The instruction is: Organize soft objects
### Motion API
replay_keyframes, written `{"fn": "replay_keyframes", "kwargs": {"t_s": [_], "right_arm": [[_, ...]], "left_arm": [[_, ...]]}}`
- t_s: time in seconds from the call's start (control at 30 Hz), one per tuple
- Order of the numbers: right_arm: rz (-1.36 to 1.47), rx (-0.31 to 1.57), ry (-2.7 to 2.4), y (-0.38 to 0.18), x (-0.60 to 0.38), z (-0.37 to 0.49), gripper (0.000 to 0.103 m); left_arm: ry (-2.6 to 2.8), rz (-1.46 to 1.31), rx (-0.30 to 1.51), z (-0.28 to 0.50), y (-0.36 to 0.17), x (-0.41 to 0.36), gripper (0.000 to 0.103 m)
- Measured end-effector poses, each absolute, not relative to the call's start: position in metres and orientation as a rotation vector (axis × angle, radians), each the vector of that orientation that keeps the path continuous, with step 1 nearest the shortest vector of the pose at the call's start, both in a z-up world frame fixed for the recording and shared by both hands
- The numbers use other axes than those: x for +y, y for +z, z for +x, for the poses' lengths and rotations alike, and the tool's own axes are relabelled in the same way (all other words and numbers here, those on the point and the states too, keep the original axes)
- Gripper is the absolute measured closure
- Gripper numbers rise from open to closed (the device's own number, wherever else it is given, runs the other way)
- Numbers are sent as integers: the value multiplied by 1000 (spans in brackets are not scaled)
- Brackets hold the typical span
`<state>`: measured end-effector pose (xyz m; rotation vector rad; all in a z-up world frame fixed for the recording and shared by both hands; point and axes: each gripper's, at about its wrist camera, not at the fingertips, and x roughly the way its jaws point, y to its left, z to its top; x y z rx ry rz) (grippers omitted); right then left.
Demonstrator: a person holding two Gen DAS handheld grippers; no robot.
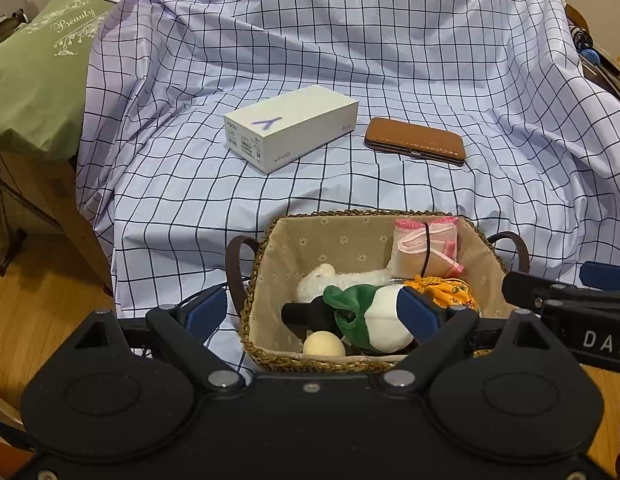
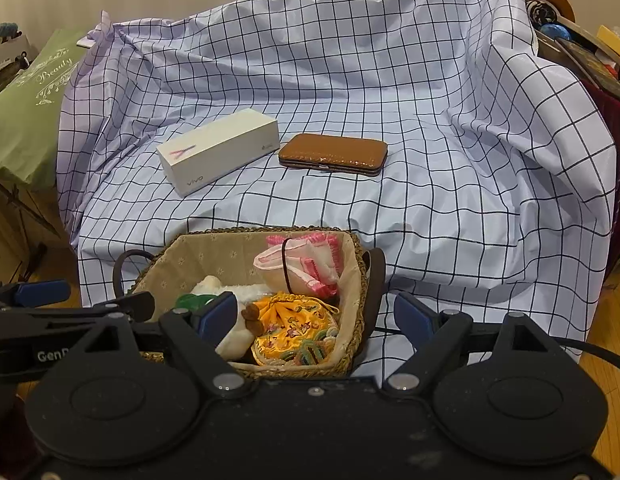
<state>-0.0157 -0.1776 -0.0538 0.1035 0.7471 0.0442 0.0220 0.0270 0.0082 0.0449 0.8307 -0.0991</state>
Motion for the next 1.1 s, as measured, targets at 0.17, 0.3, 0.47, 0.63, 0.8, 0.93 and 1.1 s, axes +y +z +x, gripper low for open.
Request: {"fn": "replay_keyframes", "kwargs": {"t_s": [0.17, 0.3, 0.47, 0.63, 0.8, 0.93, 1.1], "right_arm": [[101, 749, 47, -54, -177, -15, 18], [101, 751, 48, -55, -177, -15, 18], [102, 752, 49, -55, -177, -15, 18], [101, 755, 50, -55, -177, -16, 18], [101, 756, 52, -56, -177, -16, 18], [100, 757, 52, -56, -176, -15, 18], [103, 759, 51, -57, -177, -15, 18]], "left_arm": [[-99, 37, 838, 22, 7, 29, 14], [-101, 39, 839, 23, 7, 28, 14], [-102, 39, 842, 23, 7, 27, 13], [-103, 37, 843, 23, 7, 27, 14], [-102, 37, 840, 22, 7, 28, 13], [-100, 42, 838, 23, 7, 28, 14], [-98, 47, 836, 22, 8, 27, 14]]}}
